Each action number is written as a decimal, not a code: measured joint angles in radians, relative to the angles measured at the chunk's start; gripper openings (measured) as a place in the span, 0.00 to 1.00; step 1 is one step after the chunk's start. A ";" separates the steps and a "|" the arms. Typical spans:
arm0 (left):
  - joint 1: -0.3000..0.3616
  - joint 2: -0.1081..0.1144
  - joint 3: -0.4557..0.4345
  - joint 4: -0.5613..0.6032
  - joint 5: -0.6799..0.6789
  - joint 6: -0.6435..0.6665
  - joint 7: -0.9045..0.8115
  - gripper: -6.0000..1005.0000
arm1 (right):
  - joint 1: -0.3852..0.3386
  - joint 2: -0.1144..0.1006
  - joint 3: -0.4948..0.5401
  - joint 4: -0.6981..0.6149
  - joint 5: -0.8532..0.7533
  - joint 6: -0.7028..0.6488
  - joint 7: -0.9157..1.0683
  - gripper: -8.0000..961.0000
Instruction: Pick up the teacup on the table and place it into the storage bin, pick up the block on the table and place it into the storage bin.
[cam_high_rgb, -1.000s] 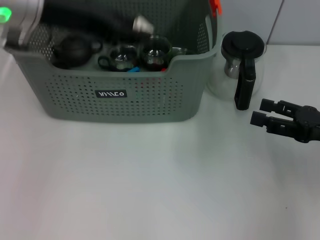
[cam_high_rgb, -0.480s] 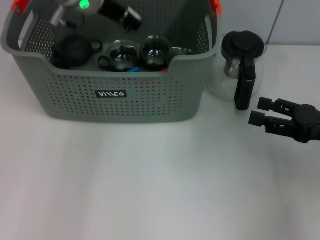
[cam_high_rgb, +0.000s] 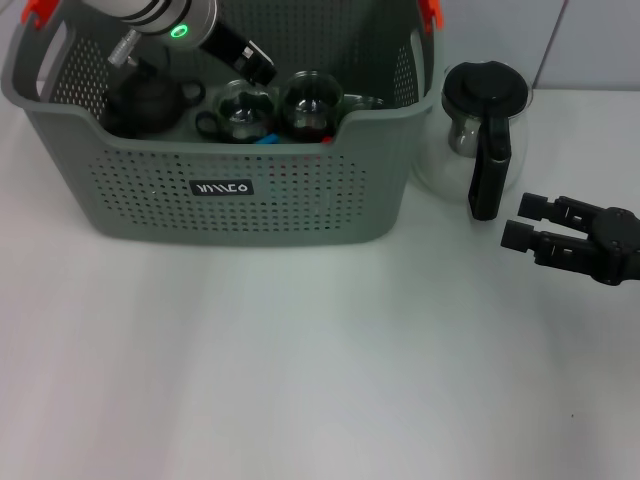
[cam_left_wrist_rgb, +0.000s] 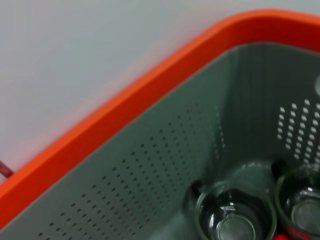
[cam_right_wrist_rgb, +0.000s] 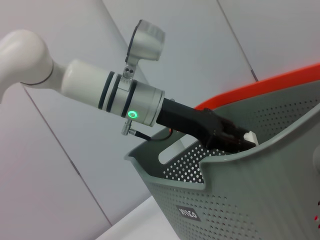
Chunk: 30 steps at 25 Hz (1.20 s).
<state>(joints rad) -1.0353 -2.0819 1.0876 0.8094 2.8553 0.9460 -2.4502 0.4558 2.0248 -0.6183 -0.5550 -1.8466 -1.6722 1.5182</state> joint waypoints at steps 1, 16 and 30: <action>0.005 -0.005 -0.013 0.017 -0.001 0.006 -0.001 0.49 | 0.000 0.000 0.000 0.000 0.000 0.000 0.000 0.92; 0.406 0.023 -0.384 0.343 -0.962 0.540 0.491 0.81 | 0.016 0.009 -0.010 -0.010 -0.006 -0.062 -0.046 0.92; 0.595 0.092 -0.438 0.124 -0.986 0.980 0.787 0.89 | 0.067 0.021 -0.206 -0.013 -0.010 -0.141 -0.147 0.92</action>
<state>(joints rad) -0.4399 -1.9899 0.6498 0.9339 1.8693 1.9256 -1.6628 0.5224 2.0458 -0.8245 -0.5677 -1.8562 -1.8133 1.3717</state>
